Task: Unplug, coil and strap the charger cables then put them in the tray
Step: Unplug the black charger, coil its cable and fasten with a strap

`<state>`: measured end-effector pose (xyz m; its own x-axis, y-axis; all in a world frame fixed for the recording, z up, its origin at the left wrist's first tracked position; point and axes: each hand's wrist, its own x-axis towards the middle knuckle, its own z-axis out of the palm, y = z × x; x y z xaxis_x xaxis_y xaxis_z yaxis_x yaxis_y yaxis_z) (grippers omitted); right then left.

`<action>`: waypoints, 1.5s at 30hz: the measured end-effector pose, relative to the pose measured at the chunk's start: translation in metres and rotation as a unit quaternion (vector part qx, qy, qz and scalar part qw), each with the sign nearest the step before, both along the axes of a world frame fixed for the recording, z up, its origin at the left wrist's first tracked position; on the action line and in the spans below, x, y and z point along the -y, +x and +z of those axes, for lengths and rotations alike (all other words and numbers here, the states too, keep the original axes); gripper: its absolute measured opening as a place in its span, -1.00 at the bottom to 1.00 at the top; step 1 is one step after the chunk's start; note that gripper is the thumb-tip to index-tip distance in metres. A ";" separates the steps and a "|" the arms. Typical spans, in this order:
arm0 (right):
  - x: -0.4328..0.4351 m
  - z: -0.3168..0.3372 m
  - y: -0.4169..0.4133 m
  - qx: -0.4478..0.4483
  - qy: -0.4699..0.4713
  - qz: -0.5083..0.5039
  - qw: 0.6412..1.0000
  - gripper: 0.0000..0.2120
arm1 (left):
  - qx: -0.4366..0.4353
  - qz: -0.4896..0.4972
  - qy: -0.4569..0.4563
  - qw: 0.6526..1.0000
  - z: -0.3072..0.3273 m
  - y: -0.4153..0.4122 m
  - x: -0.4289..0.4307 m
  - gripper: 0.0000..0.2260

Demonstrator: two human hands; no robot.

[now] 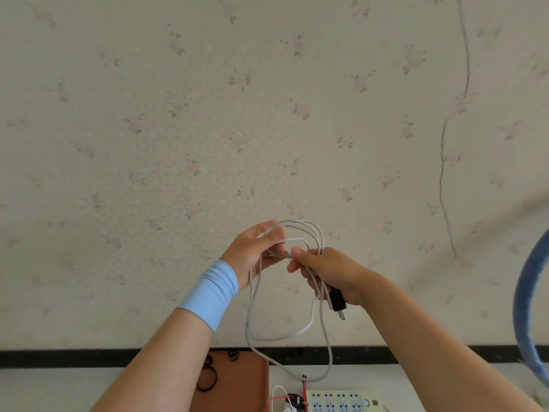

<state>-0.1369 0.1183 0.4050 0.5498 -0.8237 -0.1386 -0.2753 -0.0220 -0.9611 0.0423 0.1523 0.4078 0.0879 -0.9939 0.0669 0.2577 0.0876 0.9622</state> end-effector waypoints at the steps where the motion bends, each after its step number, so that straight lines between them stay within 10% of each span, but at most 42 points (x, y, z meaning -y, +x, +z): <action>1: 0.002 0.000 -0.002 -0.013 -0.006 0.000 1.000 -0.58 | 0.077 0.024 -0.003 0.997 0.000 0.005 0.001 -0.60; 6: 0.010 0.002 -0.013 -0.022 -0.020 -0.023 0.999 -0.68 | 0.406 -0.003 0.039 0.913 0.002 0.028 -0.008 -0.68; 12: 0.015 0.001 -0.015 -0.044 -0.041 -0.064 0.996 -0.69 | 0.491 -0.069 0.146 0.856 -0.001 0.029 -0.006 -0.66; 16: 0.020 -0.001 -0.015 -0.017 -0.037 -0.122 0.992 -0.67 | 0.437 -0.077 0.146 0.884 -0.001 0.038 -0.005 -0.76; 21: 0.025 0.004 -0.017 0.036 0.004 -0.112 0.993 -0.70 | 0.076 0.028 0.101 0.992 -0.005 0.041 0.009 -0.69; 30: 0.013 0.005 -0.005 -0.014 0.089 0.028 0.996 -0.42 | -0.299 0.060 0.062 0.950 0.002 0.032 0.009 -0.68; 36: 0.007 0.000 -0.001 -0.070 0.123 0.106 0.984 -0.01 | -0.198 0.043 0.010 0.979 0.004 0.013 0.006 -0.65; 45: -0.016 -0.011 0.018 -0.195 0.055 0.160 0.966 -0.23 | -0.231 0.133 -0.031 0.963 0.005 -0.008 0.002 -0.57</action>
